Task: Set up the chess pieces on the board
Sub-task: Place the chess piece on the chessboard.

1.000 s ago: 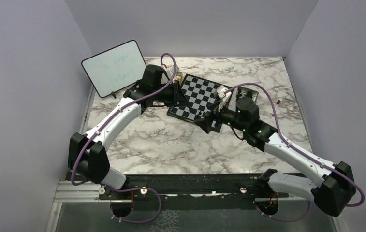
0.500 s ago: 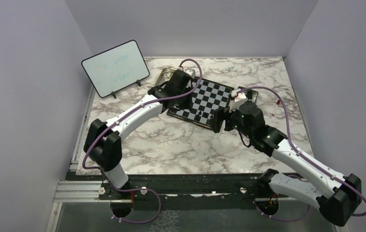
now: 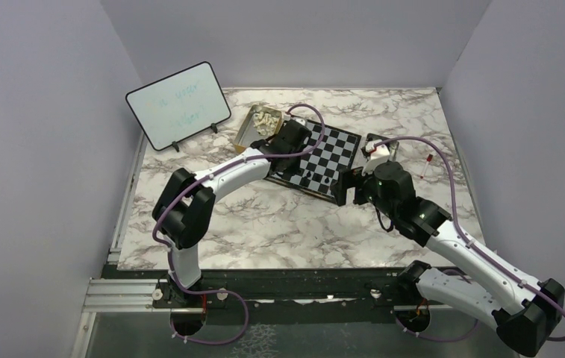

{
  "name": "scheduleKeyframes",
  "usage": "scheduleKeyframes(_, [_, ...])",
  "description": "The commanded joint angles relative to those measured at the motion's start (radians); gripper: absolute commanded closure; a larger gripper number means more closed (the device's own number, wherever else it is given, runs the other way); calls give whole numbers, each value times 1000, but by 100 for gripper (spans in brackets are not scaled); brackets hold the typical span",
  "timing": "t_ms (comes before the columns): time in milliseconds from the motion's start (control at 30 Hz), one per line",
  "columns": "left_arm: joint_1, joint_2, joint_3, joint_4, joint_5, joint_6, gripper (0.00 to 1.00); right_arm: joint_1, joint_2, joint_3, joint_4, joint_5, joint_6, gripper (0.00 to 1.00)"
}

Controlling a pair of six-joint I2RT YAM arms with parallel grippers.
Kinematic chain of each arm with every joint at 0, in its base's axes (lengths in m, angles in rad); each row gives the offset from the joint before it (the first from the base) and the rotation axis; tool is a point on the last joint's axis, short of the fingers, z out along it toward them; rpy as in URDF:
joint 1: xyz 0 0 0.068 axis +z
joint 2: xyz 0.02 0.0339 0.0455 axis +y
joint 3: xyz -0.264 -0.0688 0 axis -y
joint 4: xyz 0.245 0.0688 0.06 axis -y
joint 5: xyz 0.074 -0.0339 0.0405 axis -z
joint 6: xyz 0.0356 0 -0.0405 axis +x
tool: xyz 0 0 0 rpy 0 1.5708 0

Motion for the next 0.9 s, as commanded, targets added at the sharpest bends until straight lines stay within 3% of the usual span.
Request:
scheduleKeyframes(0, [-10, -2, -25, 99, -47, -19, 84, 9, -14, -13, -39, 44, 11, 0])
scheduleKeyframes(867, [-24, 78, -62, 145, 9, -44, 81, 8, -16, -2, -56, 58, 4, 0])
